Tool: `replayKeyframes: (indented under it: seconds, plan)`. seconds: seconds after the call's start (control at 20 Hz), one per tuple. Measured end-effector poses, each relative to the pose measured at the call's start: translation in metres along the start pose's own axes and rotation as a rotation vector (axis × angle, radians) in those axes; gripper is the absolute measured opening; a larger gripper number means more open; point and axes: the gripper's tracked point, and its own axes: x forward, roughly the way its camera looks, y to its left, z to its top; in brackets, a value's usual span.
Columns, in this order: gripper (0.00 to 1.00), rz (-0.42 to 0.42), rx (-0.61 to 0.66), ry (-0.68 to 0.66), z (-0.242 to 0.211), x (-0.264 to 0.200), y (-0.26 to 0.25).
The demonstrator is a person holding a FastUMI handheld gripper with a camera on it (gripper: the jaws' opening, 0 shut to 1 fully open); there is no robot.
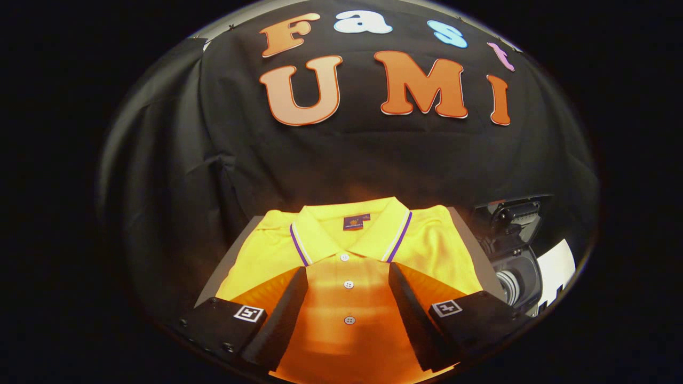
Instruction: Put the clothes into the washing machine and then close the washing machine lid.
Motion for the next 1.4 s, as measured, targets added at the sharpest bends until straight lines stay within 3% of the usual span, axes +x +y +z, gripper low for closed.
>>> replayKeyframes:
  seconds: [0.6,0.75,0.95,1.0,1.1,1.3,1.35,1.4]
  plan:
    - [0.99,-0.045,-0.071,0.091,-0.014,0.013,0.002]
    - [0.83,-0.035,-0.076,0.1,-0.014,0.011,0.007]
    - [0.45,-0.032,-0.073,0.116,-0.011,0.014,0.017]
    - [0.45,-0.028,-0.07,0.129,-0.011,0.014,0.018]
    - [0.32,-0.031,-0.061,0.147,-0.008,0.017,0.018]
    - [0.32,-0.028,-0.082,0.17,-0.007,0.015,0.019]
    - [0.2,-0.03,-0.084,0.17,-0.006,0.018,0.02]
    - [0.2,-0.029,-0.087,0.176,-0.007,0.015,0.02]
